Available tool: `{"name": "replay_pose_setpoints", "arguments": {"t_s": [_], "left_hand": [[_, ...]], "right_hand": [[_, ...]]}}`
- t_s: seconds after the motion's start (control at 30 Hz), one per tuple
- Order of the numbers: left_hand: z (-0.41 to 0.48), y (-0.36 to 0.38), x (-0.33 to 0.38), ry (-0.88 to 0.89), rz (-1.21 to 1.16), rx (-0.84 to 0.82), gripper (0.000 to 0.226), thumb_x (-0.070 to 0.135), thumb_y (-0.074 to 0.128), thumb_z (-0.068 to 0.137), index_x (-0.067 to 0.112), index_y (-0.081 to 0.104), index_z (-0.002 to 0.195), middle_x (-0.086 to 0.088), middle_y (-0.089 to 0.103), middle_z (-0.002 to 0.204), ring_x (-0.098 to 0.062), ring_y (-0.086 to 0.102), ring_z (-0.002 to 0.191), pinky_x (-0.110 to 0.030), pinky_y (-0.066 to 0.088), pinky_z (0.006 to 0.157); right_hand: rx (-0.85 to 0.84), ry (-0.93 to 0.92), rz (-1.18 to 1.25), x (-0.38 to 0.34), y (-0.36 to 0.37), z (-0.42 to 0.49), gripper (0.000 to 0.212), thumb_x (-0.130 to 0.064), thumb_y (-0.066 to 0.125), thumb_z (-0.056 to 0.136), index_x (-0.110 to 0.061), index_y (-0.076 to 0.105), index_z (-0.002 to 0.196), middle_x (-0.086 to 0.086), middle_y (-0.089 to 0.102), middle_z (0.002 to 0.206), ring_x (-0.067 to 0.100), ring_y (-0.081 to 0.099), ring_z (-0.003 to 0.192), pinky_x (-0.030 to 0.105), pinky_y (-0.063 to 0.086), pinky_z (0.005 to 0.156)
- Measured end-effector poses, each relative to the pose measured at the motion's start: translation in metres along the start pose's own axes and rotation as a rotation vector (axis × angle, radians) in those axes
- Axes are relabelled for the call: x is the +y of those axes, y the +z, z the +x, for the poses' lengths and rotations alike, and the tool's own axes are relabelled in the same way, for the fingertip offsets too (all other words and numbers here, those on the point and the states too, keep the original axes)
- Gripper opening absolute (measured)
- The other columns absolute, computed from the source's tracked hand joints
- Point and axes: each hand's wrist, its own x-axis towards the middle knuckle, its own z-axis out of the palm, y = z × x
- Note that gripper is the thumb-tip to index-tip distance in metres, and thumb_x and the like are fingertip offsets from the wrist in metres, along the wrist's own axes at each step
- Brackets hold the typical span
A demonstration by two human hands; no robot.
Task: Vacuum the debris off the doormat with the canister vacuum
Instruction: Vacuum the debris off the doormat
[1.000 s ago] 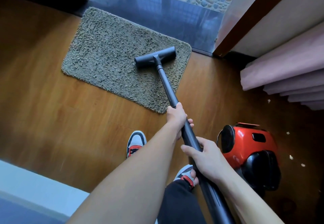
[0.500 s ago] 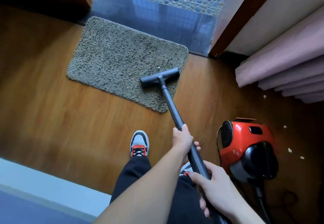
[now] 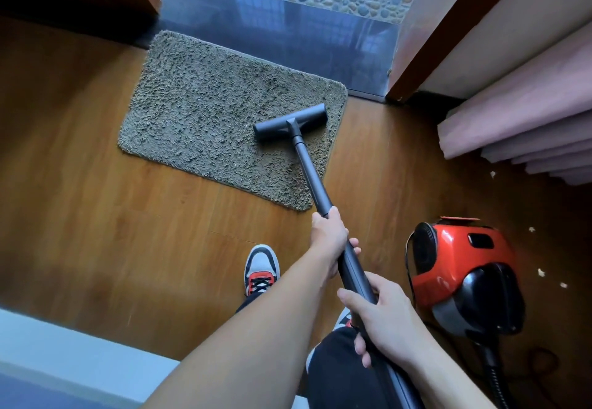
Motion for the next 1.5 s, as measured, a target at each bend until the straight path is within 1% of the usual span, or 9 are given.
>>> {"name": "replay_pose_setpoints", "arguments": {"t_s": [0.2,0.4,0.63,0.77,1.0,1.13,1.3,1.43,1.5], "left_hand": [[0.017,-0.004,0.035,0.023,0.01,0.0,0.023,0.033,0.038,0.104,0.012,0.042,0.112,-0.007,0.047,0.079,-0.016,0.049,0.048,-0.025,0.047,0.045],[0.021,-0.008,0.047,0.009,-0.012,-0.015,0.02,0.032,0.04,0.104,0.012,0.042,0.103,-0.007,0.047,0.076,-0.016,0.049,0.048,-0.025,0.047,0.044],[-0.009,0.001,-0.005,-0.049,-0.024,-0.02,0.02,0.033,0.039,0.104,0.014,0.041,0.107,-0.007,0.046,0.078,-0.016,0.048,0.046,-0.025,0.048,0.046],[-0.022,0.005,-0.043,-0.07,-0.005,0.001,0.025,0.036,0.038,0.104,0.014,0.042,0.114,-0.008,0.047,0.079,-0.016,0.051,0.047,-0.026,0.05,0.046],[-0.023,-0.008,-0.061,-0.044,-0.049,0.03,0.026,0.038,0.037,0.104,0.015,0.045,0.114,-0.009,0.048,0.083,-0.015,0.051,0.047,-0.026,0.05,0.047],[-0.011,-0.032,-0.049,-0.029,-0.101,0.085,0.03,0.037,0.036,0.105,0.014,0.044,0.12,-0.007,0.047,0.08,-0.014,0.049,0.045,-0.025,0.049,0.045],[0.009,-0.061,-0.009,-0.018,-0.127,0.091,0.029,0.036,0.035,0.106,0.013,0.042,0.124,-0.006,0.045,0.076,-0.013,0.046,0.042,-0.023,0.046,0.041],[0.025,-0.077,0.03,-0.004,-0.123,0.082,0.024,0.034,0.036,0.106,0.012,0.043,0.113,-0.007,0.045,0.077,-0.015,0.045,0.044,-0.023,0.046,0.041],[0.034,-0.087,0.051,0.005,-0.123,0.079,0.023,0.034,0.036,0.106,0.012,0.042,0.109,-0.007,0.045,0.077,-0.016,0.045,0.045,-0.023,0.045,0.041]], "right_hand": [[0.031,-0.022,0.012,-0.028,0.007,0.021,0.013,-0.03,0.062,0.099,-0.019,0.057,0.096,0.003,0.055,0.057,0.026,0.061,0.043,0.032,0.051,0.044],[0.027,-0.029,0.021,-0.038,0.01,0.028,0.015,-0.027,0.062,0.099,-0.015,0.055,0.095,0.006,0.056,0.059,0.026,0.058,0.04,0.03,0.048,0.042],[-0.025,-0.001,0.013,0.008,-0.009,-0.006,0.008,-0.021,0.062,0.1,-0.016,0.057,0.099,0.009,0.056,0.051,0.026,0.053,0.037,0.027,0.045,0.038],[-0.046,0.023,0.008,0.038,-0.017,-0.025,0.014,-0.021,0.065,0.099,-0.012,0.061,0.109,0.002,0.052,0.046,0.025,0.052,0.034,0.025,0.043,0.037],[-0.088,0.003,-0.078,0.05,-0.009,-0.028,0.011,-0.028,0.061,0.098,-0.031,0.06,0.109,0.015,0.059,0.049,0.027,0.055,0.038,0.028,0.048,0.041],[-0.126,-0.023,-0.113,0.036,0.009,-0.013,0.01,-0.029,0.061,0.098,-0.035,0.057,0.104,0.009,0.057,0.049,0.029,0.057,0.04,0.028,0.046,0.039],[-0.152,-0.046,-0.11,0.002,0.038,0.012,0.011,-0.025,0.059,0.1,-0.027,0.055,0.11,0.006,0.056,0.046,0.023,0.056,0.036,0.028,0.047,0.039],[-0.104,-0.049,-0.118,-0.03,0.058,0.034,0.007,-0.028,0.063,0.097,-0.029,0.057,0.101,0.007,0.058,0.055,0.034,0.062,0.044,0.04,0.055,0.044],[-0.089,-0.056,-0.132,-0.047,0.066,0.046,0.006,-0.027,0.063,0.096,-0.027,0.057,0.099,0.007,0.058,0.055,0.035,0.062,0.045,0.039,0.053,0.043]]}}
